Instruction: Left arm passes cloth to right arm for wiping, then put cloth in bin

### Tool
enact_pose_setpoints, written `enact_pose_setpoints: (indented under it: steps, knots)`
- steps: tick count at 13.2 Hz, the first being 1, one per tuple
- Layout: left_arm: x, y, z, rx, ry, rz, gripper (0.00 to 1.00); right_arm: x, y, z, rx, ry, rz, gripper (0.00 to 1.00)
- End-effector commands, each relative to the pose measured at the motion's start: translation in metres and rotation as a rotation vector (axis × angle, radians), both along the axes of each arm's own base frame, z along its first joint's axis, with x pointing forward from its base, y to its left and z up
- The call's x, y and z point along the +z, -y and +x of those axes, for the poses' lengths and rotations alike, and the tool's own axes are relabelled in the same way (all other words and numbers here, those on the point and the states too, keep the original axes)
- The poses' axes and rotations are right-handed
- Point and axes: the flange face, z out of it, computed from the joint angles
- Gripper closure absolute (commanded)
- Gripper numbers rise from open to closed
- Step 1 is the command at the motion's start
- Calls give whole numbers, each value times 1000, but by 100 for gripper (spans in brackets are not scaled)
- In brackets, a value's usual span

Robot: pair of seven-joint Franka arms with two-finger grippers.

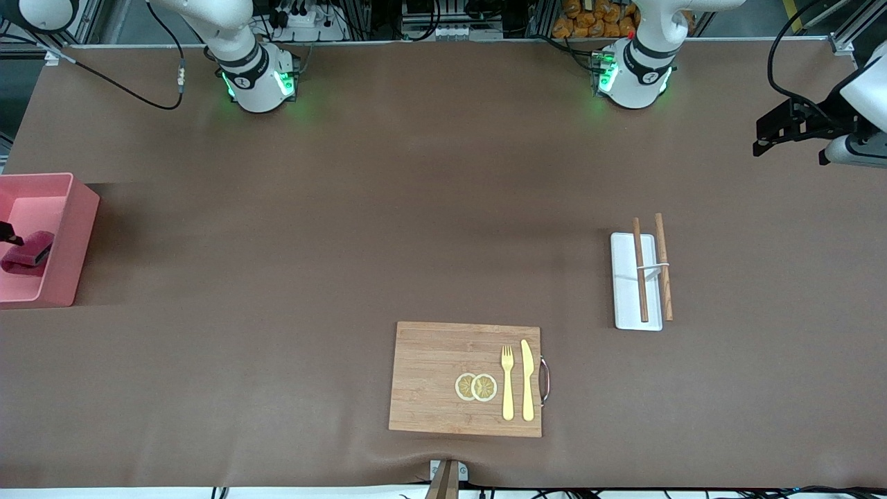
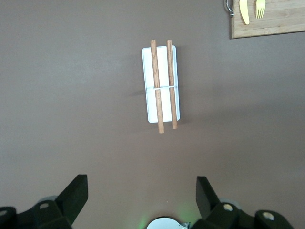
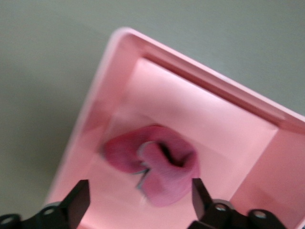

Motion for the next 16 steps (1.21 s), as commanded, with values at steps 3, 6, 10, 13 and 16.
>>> enact_pose_setpoints:
  steps: [3,6,10,13,16]
  knots:
    - [1,-1,0,1,-8,20,0,109,-73,28,-110,-31,-20,0]
    - [1,-1,1,1,-7,20,0,153,-157,41,-287,-114,-43,0]
    - [0,-1,1,2,-8,21,0,190,-293,46,-526,-131,-90,0]
    - [0,0,1,2,-8,21,0,217,-395,38,-661,-102,-137,0]
    - [0,2,1,5,-8,22,0,225,-424,18,-685,-71,-133,0]
